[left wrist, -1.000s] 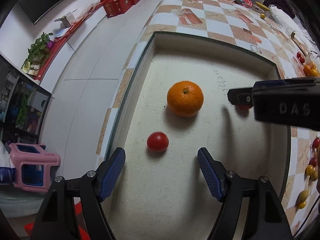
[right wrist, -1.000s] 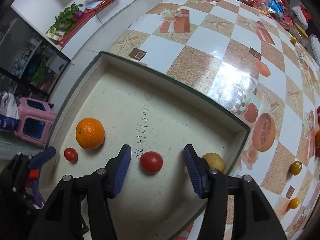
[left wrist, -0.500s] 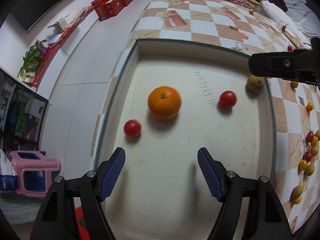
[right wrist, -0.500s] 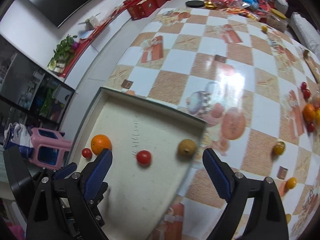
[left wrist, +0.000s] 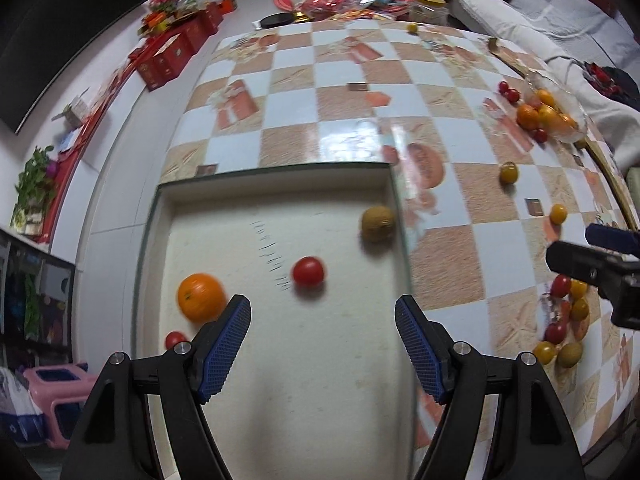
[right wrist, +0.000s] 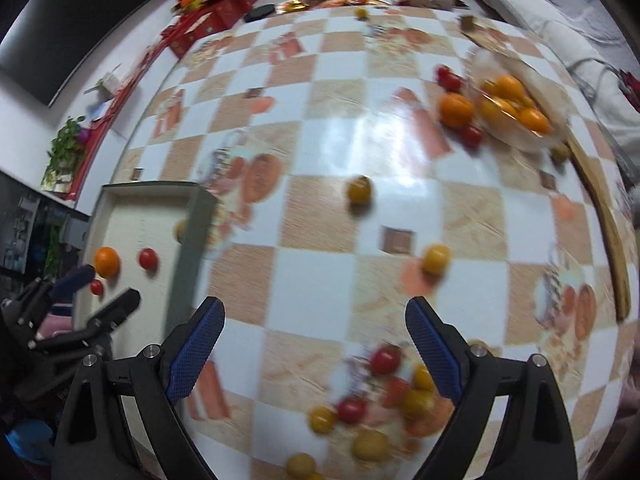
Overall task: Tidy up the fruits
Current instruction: 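Grasp a yellow cherry tomato with the left tool while the right tool grasps another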
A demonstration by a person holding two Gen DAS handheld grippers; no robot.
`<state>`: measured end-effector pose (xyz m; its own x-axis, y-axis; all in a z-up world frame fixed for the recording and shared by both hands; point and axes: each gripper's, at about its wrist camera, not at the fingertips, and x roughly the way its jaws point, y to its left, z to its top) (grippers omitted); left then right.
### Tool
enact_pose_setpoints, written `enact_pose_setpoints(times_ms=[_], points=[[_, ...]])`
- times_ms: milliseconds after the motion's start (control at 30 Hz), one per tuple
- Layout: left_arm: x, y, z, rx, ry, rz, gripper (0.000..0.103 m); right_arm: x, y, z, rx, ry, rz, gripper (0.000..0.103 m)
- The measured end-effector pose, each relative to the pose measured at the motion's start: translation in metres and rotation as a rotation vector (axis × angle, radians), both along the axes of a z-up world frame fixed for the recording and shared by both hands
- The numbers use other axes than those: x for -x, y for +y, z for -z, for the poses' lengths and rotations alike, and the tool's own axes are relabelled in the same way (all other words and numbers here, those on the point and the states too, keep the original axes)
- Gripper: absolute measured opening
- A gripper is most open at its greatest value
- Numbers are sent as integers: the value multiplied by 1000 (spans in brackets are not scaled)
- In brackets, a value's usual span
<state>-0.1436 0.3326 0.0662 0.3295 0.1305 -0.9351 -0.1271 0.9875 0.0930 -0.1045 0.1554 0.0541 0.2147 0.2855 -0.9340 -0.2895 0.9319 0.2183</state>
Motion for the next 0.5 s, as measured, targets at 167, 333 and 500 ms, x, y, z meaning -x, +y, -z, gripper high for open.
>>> enact_pose_setpoints(times_ms=[167, 333, 500], points=[[-17, -30, 0, 14, 7, 50, 76, 2, -48, 10, 30, 19, 91, 94], [-35, -54, 1, 29, 11, 92, 76, 0, -77, 16, 52, 23, 155, 94], [-62, -74, 4, 63, 12, 117, 76, -8, -82, 21, 62, 2, 143, 94]])
